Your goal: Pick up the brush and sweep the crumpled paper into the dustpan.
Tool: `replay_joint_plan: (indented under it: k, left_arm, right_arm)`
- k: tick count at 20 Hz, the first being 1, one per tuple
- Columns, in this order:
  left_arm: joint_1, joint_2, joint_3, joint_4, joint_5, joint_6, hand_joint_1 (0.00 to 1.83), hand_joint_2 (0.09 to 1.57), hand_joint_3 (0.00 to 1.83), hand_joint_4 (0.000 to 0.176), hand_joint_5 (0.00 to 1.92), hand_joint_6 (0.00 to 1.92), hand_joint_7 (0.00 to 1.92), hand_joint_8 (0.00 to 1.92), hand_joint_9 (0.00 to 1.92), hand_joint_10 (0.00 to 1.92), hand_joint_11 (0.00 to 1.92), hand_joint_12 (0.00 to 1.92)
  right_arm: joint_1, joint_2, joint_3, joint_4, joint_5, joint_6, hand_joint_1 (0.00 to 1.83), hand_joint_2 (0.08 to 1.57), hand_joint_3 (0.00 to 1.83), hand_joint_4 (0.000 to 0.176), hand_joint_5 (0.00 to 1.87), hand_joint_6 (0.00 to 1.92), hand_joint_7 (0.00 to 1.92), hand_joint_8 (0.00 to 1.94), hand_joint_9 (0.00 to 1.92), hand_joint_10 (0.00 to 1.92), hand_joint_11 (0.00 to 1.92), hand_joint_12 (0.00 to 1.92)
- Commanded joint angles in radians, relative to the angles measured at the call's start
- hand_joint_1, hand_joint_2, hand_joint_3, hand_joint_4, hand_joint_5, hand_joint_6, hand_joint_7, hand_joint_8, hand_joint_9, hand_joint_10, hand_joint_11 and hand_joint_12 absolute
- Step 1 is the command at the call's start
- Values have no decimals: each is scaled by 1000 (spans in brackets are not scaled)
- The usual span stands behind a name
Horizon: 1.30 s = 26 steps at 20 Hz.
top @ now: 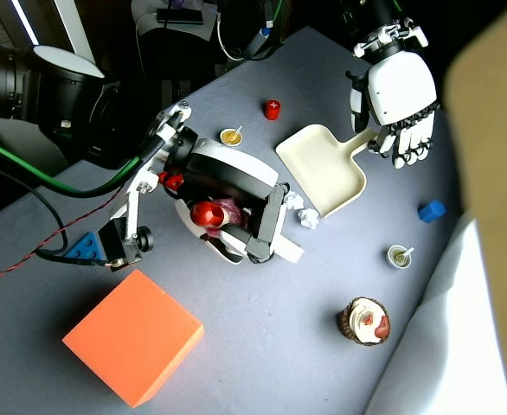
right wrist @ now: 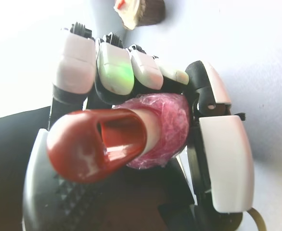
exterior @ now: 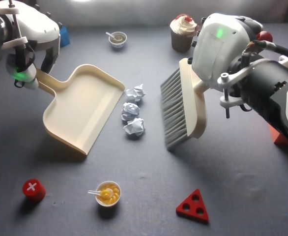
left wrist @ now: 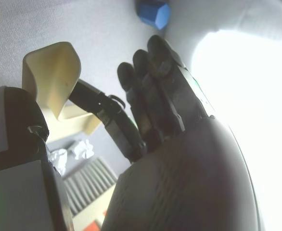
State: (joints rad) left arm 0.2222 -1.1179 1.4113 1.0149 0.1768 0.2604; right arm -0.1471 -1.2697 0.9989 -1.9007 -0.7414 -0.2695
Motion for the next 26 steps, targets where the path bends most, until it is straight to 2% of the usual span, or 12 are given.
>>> replay_joint_plan:
  k: [1, 5, 9, 18, 19, 24, 26]
  left_arm:
    - [-6, 13, 2, 29, -27, 4, 1154, 1066, 1, 0, 1094, 785, 646, 1, 547, 2, 507, 6]
    - [-6, 13, 2, 29, -28, 3, 1143, 1062, 0, 0, 1106, 767, 665, 3, 568, 5, 533, 16]
    - [-7, 13, 1, 29, -28, 3, 1158, 1060, 0, 0, 1110, 757, 680, 4, 581, 7, 524, 11]
    - [-11, 13, -2, 29, -28, 4, 1159, 1055, 0, 0, 1123, 737, 694, 3, 629, 5, 565, 25]
    - [-12, 12, -2, 29, -28, 4, 1163, 1067, 1, 0, 1092, 786, 682, 2, 618, 0, 550, 18]
    - [-15, 12, -2, 29, -27, 4, 1166, 1072, 0, 0, 1079, 809, 676, 1, 605, 1, 554, 18]
    - [-18, 11, -2, 29, -27, 4, 1165, 1060, 0, 0, 1110, 757, 690, 3, 607, 5, 563, 21]
  right_arm:
    - [17, 5, -2, -42, -79, -35, 605, 1387, 0, 48, 1101, 1921, 1284, 1941, 1377, 1921, 1444, 1921]
    - [19, -17, -5, 37, -106, -108, 586, 1389, 1, 47, 1097, 1921, 1285, 1941, 1374, 1921, 1440, 1921]
    - [19, -54, 2, 98, -138, -137, 600, 1386, 0, 45, 1078, 1921, 1275, 1941, 1377, 1921, 1466, 1921]
    - [25, -128, 69, 97, -153, -133, 595, 1399, 2, 40, 1066, 1921, 1277, 1941, 1371, 1921, 1453, 1921]
    - [26, -136, 79, 87, -150, -127, 593, 1398, 1, 40, 1068, 1921, 1276, 1941, 1369, 1921, 1452, 1921]
    - [60, -196, 142, 74, -127, -122, 611, 1377, 0, 38, 1091, 1921, 1287, 1941, 1380, 1921, 1460, 1921]
    - [72, -224, 169, 64, -121, -118, 591, 1386, 1, 37, 1094, 1921, 1302, 1941, 1390, 1921, 1461, 1921]
